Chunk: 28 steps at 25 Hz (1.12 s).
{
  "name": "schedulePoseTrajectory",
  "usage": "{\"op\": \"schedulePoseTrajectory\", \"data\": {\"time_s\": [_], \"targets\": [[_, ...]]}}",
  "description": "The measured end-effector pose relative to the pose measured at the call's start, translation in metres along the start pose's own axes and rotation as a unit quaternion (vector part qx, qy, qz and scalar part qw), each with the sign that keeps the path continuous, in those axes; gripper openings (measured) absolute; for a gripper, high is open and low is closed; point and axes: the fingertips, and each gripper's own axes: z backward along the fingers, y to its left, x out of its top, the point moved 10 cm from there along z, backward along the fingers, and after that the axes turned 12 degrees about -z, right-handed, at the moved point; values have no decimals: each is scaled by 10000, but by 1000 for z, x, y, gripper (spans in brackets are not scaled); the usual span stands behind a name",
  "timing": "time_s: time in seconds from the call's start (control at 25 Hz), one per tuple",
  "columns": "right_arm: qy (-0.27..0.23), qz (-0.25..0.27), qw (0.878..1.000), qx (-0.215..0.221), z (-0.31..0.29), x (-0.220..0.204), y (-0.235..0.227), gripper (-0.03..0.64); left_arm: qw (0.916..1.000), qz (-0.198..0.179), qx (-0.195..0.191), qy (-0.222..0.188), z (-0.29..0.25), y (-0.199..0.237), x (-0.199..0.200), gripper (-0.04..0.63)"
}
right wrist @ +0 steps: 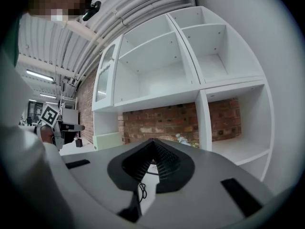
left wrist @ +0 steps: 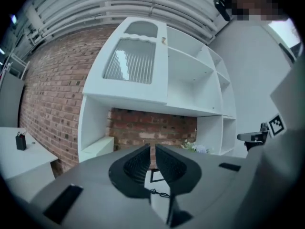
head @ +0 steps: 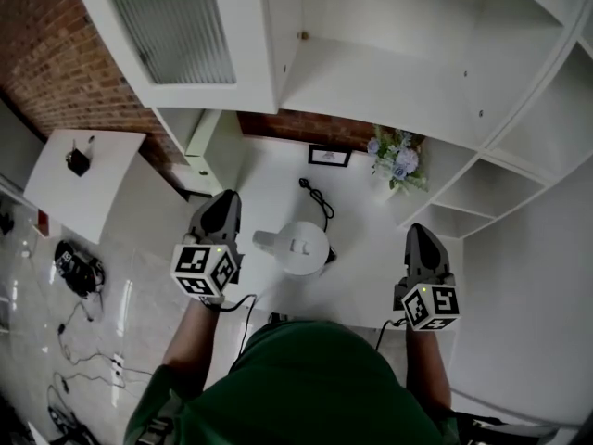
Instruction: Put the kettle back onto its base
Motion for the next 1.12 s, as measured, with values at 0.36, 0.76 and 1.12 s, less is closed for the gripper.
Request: {"op": "schedulePoseTrajectory", "data": {"time_s": [0.36, 0.76, 1.12], "targets": [[-387, 73, 9992, 95, 11, 22, -2, 21, 9993, -327, -42, -180, -4, -23, 17, 49], [-345, 45, 9991, 238, 16, 19, -9, 21, 9995, -281, 169, -32, 13, -31, 13, 49], [-241, 87, 9983, 526, 20, 16, -9, 21, 9990, -372, 260, 50, 33, -47, 10, 49]]}}
